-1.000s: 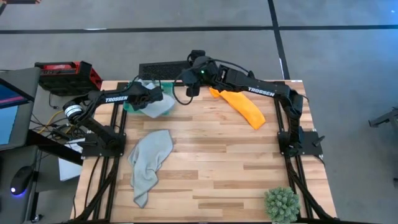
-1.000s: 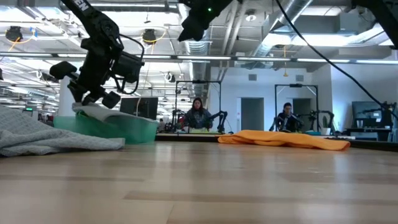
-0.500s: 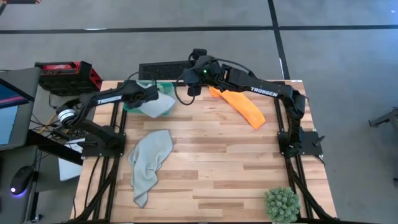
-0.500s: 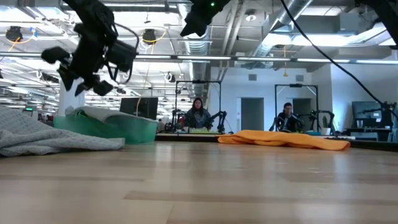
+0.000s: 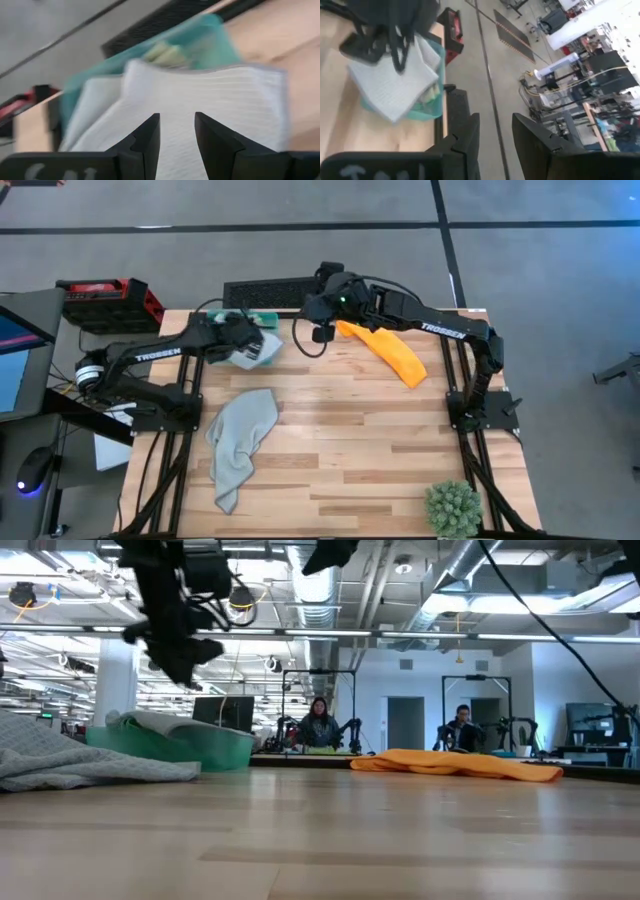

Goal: Fold microfiber towels
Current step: Put the folded gray towel into the bin

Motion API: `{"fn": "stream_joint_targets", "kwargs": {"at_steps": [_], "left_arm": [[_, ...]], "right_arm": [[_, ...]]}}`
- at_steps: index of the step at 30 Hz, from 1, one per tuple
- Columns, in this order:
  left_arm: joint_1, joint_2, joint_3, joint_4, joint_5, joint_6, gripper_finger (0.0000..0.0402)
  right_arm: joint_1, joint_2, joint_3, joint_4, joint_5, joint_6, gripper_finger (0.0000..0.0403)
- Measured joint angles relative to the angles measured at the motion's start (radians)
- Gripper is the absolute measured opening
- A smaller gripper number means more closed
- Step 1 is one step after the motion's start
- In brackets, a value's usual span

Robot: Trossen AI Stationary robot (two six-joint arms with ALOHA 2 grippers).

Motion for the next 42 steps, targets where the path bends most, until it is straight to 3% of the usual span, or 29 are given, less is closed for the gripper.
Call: {"fn": "stream_joint_targets", "kwargs": {"at_steps": [3, 8, 20, 35, 42], "left_arm": [[0.003, 0.045, 0.0, 0.089, 0.078, 0.032, 0.0114], [0.038, 0.146, -0.002, 0.091, 0.138, 0.048, 0.0114], [0.13, 0.343, -0.001, 0.193, 0.223, 0.143, 0.0114], [0.277, 0.36, -0.001, 0.262, 0.169, 0.15, 0.0114], [0.224, 0.255, 0.0, 0.266, 0.165, 0.222, 0.0114]], "right_arm": [[0.015, -0.02, 0.001, -0.042, 0.0, 0.035, 0.0137], [0.042, -0.055, 0.0, -0.128, 0.0, 0.072, 0.0138], [0.077, -0.114, -0.001, -0.15, 0.0, 0.102, 0.0133], [0.075, -0.105, -0.001, -0.166, 0.0, 0.104, 0.0134], [0.075, -0.105, -0.001, -0.164, 0.0, 0.103, 0.0134]]}}
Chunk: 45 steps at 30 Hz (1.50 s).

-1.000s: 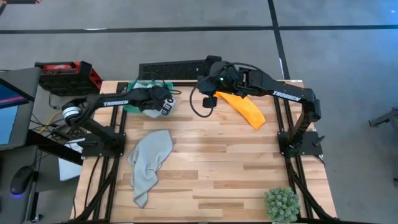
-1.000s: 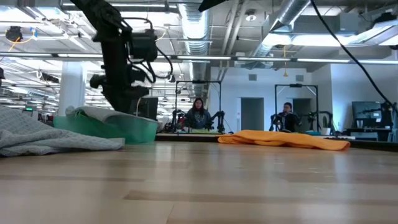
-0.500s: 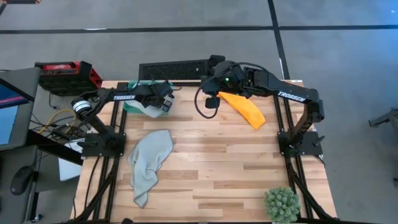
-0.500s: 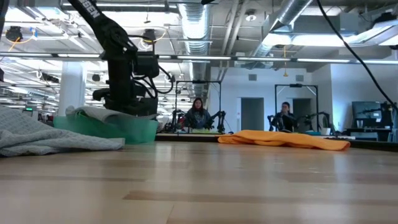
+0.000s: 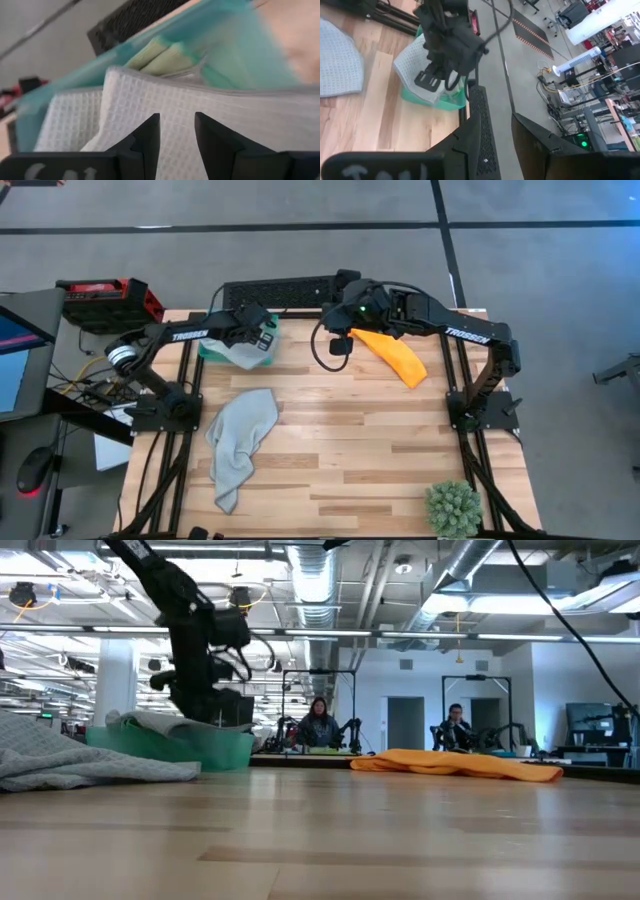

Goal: Fold microfiber towels
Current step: Put the folded gray towel into the bin

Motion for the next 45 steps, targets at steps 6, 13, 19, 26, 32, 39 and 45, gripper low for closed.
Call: {"fn": "stream_joint_targets", "kwargs": {"at_steps": [6, 13, 19, 26, 32, 39, 45], "left_arm": [[-0.105, -0.183, -0.003, -0.159, -0.002, 0.026, 0.0114], [-0.303, -0.293, -0.061, -0.328, 0.131, -0.192, 0.0114], [-0.392, -0.259, -0.153, -0.341, 0.129, -0.316, 0.0114], [-0.4, -0.208, -0.183, -0.328, 0.067, -0.358, 0.0114], [-0.387, -0.187, -0.183, -0.305, -0.007, -0.356, 0.0114], [-0.388, -0.195, -0.183, -0.282, -0.043, -0.331, 0.0114], [-0.387, -0.195, -0.183, -0.189, -0.058, -0.274, 0.0114]], "right_arm": [[0.0, 0.0, 0.0, 0.001, 0.0, 0.002, 0.0134], [-0.001, 0.0, 0.0, -0.008, 0.0, 0.009, 0.0134], [-0.001, 0.0, 0.0, -0.008, 0.0, 0.009, 0.0134], [0.001, 0.0, 0.0, -0.007, 0.0, 0.01, 0.0134], [0.001, 0.0, 0.0, -0.007, 0.0, 0.01, 0.0134], [0.001, 0.0, 0.0, -0.007, -0.001, 0.01, 0.0134], [-0.001, 0.001, 0.0, -0.007, -0.001, 0.01, 0.0134]]}}
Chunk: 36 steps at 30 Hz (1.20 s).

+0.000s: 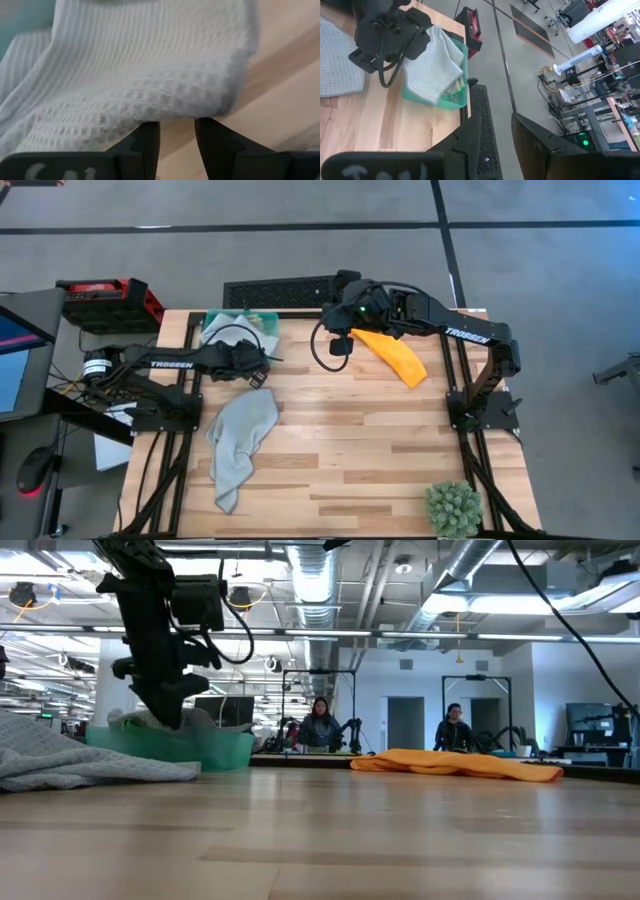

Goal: Fold microfiber towels
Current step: Put the folded gray towel into the bin

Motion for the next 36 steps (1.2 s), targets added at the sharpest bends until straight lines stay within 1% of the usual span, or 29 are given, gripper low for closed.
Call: {"fn": "stream_joint_targets", "kwargs": {"at_steps": [6, 9, 19, 24, 27, 31, 36], "left_arm": [[0.035, 0.0, 0.0, 0.085, -0.013, 0.064, 0.0114], [0.061, 0.0, 0.0, 0.089, -0.033, 0.065, 0.0114], [0.175, 0.016, 0.002, 0.091, -0.028, 0.064, 0.0114], [0.202, 0.068, 0.003, 0.105, 0.057, 0.065, 0.0114], [0.206, 0.104, 0.008, 0.111, 0.072, 0.082, 0.0114], [0.192, 0.103, 0.038, 0.079, 0.126, 0.085, 0.0114], [0.175, 0.064, 0.127, 0.028, 0.127, 0.127, 0.0114]], "right_arm": [[0.0, 0.0, 0.0, 0.0, 0.0, 0.0, 0.0134], [0.0, 0.0, 0.0, 0.0, 0.0, -0.001, 0.0134], [0.0, 0.0, 0.0, 0.0, 0.0, 0.0, 0.0134], [0.0, 0.0, 0.0, 0.0, 0.0, 0.006, 0.0134], [0.0, 0.0, 0.0, 0.0, 0.0, 0.006, 0.0134], [0.0, 0.0, 0.0, 0.0, 0.0, 0.007, 0.0134], [0.0, 0.0, 0.0, 0.0, 0.0, 0.007, 0.0134]]}}
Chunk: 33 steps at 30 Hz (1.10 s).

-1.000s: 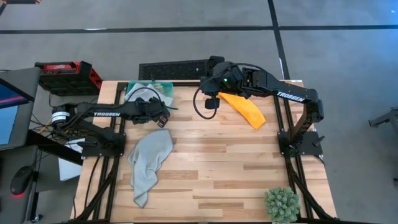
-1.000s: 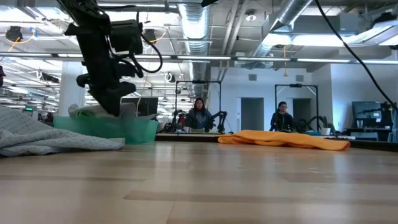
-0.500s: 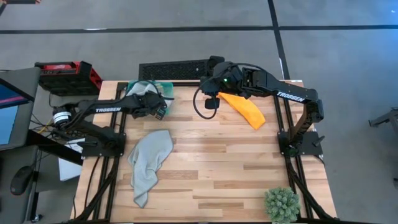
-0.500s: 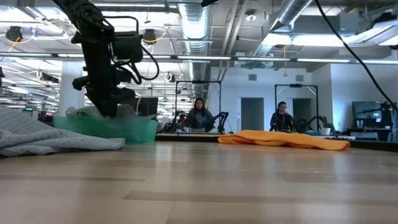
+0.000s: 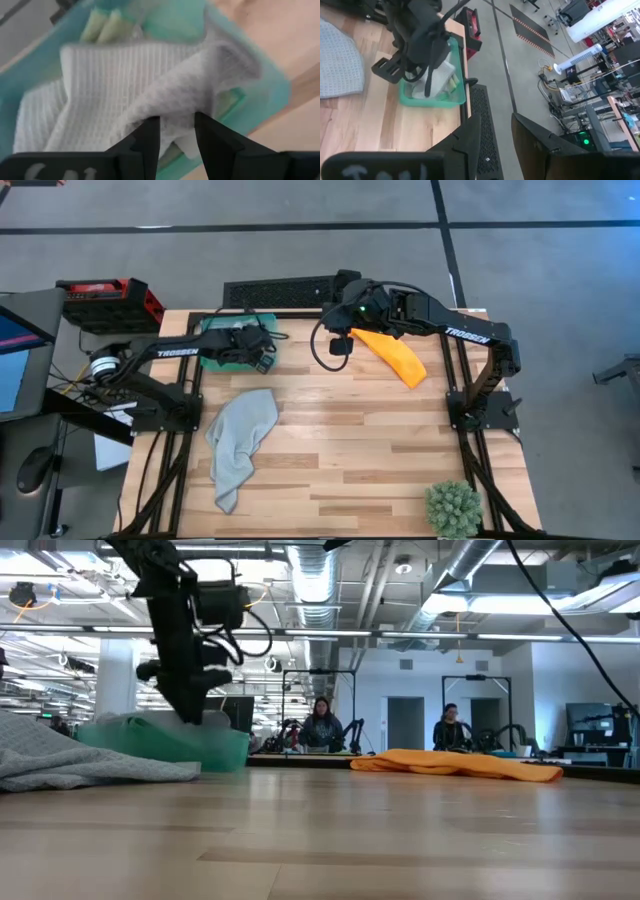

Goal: Fold microfiber towels
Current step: Put the folded gray towel into the bin

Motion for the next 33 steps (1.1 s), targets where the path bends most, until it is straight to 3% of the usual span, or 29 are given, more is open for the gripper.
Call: {"fn": "stream_joint_targets", "kwargs": {"at_steps": [13, 16, 28, 33], "left_arm": [[-0.001, -0.012, 0.153, -0.146, -0.095, 0.02, 0.0114], [0.013, -0.011, 0.136, -0.145, -0.11, 0.01, 0.0114], [0.12, 0.067, -0.003, -0.088, 0.01, -0.003, 0.0114], [0.157, 0.132, -0.006, -0.064, -0.017, 0.028, 0.0114]], "right_arm": [[0.0, 0.0, 0.0, -0.008, 0.0, 0.019, 0.0134], [0.0, 0.0, 0.0, -0.009, 0.0, 0.019, 0.0134], [0.0, 0.0, 0.0, -0.008, 0.0, 0.019, 0.0134], [0.002, 0.0, 0.0, -0.008, 0.0, 0.019, 0.0134]]}}
